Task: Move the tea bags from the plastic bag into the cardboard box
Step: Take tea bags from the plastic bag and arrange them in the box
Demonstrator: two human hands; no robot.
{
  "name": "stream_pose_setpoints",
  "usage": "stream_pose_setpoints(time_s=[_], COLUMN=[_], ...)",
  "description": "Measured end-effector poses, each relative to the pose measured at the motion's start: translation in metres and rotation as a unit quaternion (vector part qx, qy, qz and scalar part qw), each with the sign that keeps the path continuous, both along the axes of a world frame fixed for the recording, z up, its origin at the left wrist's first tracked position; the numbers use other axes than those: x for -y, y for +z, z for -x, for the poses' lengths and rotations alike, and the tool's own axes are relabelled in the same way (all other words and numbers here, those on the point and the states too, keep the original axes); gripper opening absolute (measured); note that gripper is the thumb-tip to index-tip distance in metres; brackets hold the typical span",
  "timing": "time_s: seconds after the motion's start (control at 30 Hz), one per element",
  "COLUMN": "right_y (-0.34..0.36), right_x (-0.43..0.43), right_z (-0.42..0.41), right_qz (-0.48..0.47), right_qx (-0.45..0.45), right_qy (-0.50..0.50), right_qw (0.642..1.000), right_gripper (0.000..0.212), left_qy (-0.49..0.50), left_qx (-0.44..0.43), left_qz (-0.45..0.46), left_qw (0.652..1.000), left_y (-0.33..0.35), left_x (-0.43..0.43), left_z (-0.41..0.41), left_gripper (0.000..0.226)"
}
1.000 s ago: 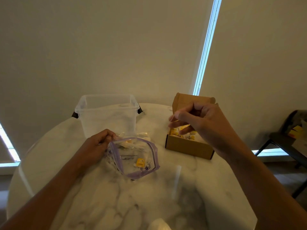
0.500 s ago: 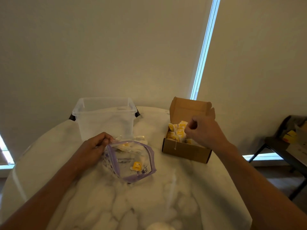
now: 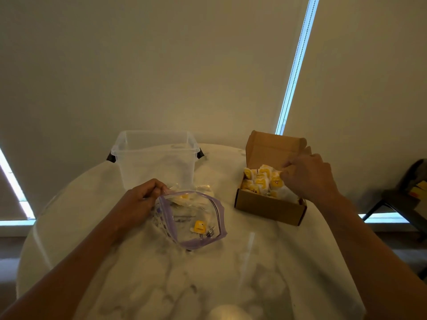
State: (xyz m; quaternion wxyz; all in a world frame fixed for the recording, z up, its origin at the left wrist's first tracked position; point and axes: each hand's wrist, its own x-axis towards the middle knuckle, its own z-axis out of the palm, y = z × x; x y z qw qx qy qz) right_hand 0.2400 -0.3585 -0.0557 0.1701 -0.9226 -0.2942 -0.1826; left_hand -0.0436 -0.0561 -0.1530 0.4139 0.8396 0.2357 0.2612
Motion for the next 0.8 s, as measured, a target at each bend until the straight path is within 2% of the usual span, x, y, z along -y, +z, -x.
stream_pose_setpoints(time_s=[0.1, 0.17, 0.23, 0.33, 0.4, 0.47, 0.57, 0.63, 0.7, 0.8], right_y=[-0.009, -0.01, -0.012, -0.016, -0.024, -0.034, -0.042, -0.043, -0.041, -0.039], right_x=[-0.002, -0.005, -0.007, -0.015, -0.029, -0.05, -0.074, -0.079, -0.078, -0.075], right_z=[0.011, 0.03, 0.061, 0.119, 0.146, 0.16, 0.167, 0.169, 0.171, 0.17], right_qz=[-0.05, -0.099, -0.116, -0.049, 0.009, 0.065, 0.178, 0.232, 0.241, 0.24], right_qx=[-0.06, -0.053, -0.053, -0.099, -0.085, -0.041, 0.011, 0.026, 0.023, 0.048], right_qy=[0.065, 0.123, 0.228, 0.395, 0.448, 0.452, 0.401, 0.371, 0.356, 0.349], right_qw=[0.995, 0.986, 0.965, 0.912, 0.89, 0.889, 0.899, 0.899, 0.902, 0.904], right_gripper=[0.027, 0.025, 0.022, 0.022, 0.023, 0.03, 0.039, 0.038, 0.034, 0.039], left_qy=[0.004, 0.001, -0.002, -0.006, -0.014, -0.024, -0.033, -0.035, -0.037, -0.05], left_qx=[-0.001, 0.005, 0.008, 0.011, 0.016, 0.022, 0.03, 0.032, 0.028, 0.026], left_qz=[0.0, 0.008, 0.015, 0.024, 0.035, 0.042, 0.048, 0.053, 0.053, 0.054], left_qw=[1.0, 1.0, 1.0, 1.0, 0.999, 0.999, 0.998, 0.997, 0.998, 0.997], left_y=[0.0, 0.001, 0.001, 0.002, 0.002, 0.003, 0.003, 0.004, 0.004, 0.003], left_x=[0.0, 0.0, 0.0, 0.001, 0.002, 0.003, 0.003, 0.004, 0.003, 0.002], left_z=[0.002, 0.002, 0.003, 0.004, 0.005, 0.006, 0.007, 0.008, 0.008, 0.007], left_gripper=[0.034, 0.032, 0.032, 0.032, 0.03, 0.027, 0.024, 0.026, 0.027, 0.024])
